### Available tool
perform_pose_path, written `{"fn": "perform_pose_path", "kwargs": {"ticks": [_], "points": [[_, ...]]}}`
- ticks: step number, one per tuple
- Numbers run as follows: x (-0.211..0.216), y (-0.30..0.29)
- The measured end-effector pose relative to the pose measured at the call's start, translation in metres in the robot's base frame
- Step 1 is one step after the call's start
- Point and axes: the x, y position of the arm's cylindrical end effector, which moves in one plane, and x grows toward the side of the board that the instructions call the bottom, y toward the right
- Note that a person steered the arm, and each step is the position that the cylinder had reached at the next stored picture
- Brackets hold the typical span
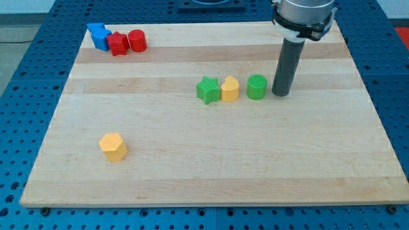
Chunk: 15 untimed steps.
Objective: Place the yellow hexagon to the left of the green star
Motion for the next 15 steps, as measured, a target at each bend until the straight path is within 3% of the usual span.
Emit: {"fn": "perform_pose_path", "kwargs": {"ticks": [1,2,3,4,5,6,7,10,12,15], "points": [[0.000,-0.003],[0.036,0.007],[0.098,-0.032],[0.147,-0.120],[0.166,-0.225],[0.167,-0.297],[0.153,-0.315],[0.072,-0.308],[0.098,-0.299],[0.070,-0.257]]}}
